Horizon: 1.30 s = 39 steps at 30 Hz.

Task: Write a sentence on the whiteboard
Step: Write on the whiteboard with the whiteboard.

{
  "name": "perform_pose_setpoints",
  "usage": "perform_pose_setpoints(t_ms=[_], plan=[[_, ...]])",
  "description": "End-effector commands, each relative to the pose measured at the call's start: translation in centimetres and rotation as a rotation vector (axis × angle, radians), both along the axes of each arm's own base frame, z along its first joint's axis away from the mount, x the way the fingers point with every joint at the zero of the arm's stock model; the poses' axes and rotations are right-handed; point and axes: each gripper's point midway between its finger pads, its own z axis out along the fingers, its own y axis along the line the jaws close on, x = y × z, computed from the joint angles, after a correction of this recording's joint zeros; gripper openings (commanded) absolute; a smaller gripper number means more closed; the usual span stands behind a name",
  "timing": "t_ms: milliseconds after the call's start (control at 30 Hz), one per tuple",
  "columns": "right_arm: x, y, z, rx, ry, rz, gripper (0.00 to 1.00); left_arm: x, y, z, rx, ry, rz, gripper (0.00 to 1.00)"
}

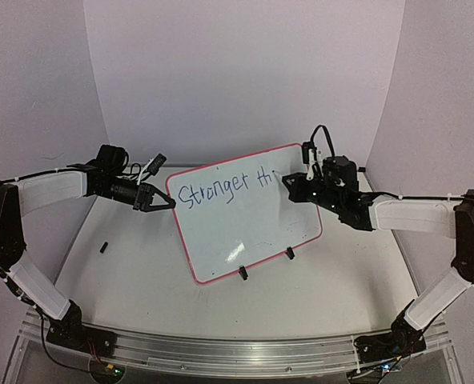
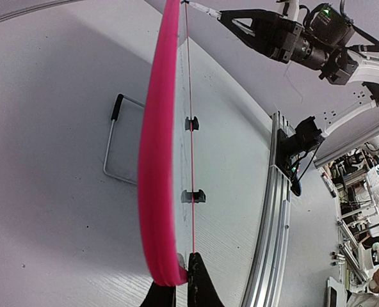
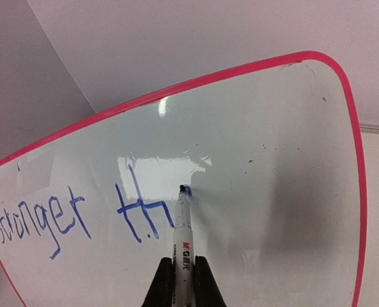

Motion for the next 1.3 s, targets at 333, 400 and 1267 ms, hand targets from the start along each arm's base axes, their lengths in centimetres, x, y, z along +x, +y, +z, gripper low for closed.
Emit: perform_pose_setpoints(t_ms=[333,400,1267], plan=[[-1.6,-1.0,-1.2,0.009,0.019,0.006,0.00,1.2,-0.4,1.0,0.005,-0.109,-0.016,0.00],[-1.2,-1.2,-0.7,0.008,0.005,-0.015,0.00,1.2,-0.4,1.0,0.005,-0.109,-0.017,0.00],[-0.1,-1.0,-1.0,-0.009,0.008,-0.042,0.00,1.2,-0.4,1.0,0.005,-0.109,-0.017,0.00]])
